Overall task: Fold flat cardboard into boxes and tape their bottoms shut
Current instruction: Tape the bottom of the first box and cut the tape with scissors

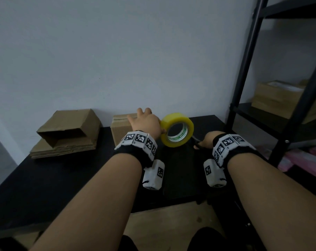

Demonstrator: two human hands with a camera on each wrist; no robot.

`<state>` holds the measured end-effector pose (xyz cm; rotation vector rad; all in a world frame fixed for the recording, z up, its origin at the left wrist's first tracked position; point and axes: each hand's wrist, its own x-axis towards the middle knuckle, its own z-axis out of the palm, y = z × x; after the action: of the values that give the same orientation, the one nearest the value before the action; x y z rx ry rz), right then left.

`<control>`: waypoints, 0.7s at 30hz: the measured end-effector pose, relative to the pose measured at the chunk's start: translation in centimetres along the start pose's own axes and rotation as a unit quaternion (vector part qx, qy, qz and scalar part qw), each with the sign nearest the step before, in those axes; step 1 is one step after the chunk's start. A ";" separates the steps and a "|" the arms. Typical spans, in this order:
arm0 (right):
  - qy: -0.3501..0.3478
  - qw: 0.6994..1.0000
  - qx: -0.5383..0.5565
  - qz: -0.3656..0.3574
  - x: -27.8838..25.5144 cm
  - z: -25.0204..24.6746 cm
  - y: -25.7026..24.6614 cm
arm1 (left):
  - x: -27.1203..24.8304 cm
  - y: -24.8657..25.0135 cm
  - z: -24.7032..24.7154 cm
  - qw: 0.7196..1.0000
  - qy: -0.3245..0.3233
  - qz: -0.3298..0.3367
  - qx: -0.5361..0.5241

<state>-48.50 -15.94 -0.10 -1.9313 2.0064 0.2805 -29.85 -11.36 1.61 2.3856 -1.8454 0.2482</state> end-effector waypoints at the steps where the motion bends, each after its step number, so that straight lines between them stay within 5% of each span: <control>1: -0.004 1.000 -0.014 0.003 0.1 0.0 -0.2 | 0.0 0.0 0.0 1.000 0.001 0.000 -0.001; 11: 0.048 0.998 0.026 0.009 0.7 -0.5 -0.4 | -0.1 -0.1 -0.2 1.000 -0.001 0.004 0.001; 14: 0.141 0.982 0.112 -0.053 0.0 -1.1 -0.4 | -0.2 -0.1 -0.3 1.000 -0.004 0.006 0.003; 17: 0.266 0.930 0.202 -0.156 0.2 -1.2 -1.0 | -0.3 -0.2 -0.4 1.000 -0.010 0.009 0.004; 21: 0.247 0.891 0.247 -0.288 -1.1 -1.5 -2.8 | -0.8 -0.2 -1.0 1.000 -0.020 0.016 0.003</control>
<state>-45.81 -15.60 1.98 -2.2461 1.4183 -0.8615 -29.87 -10.41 2.42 2.3829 -1.9051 0.2102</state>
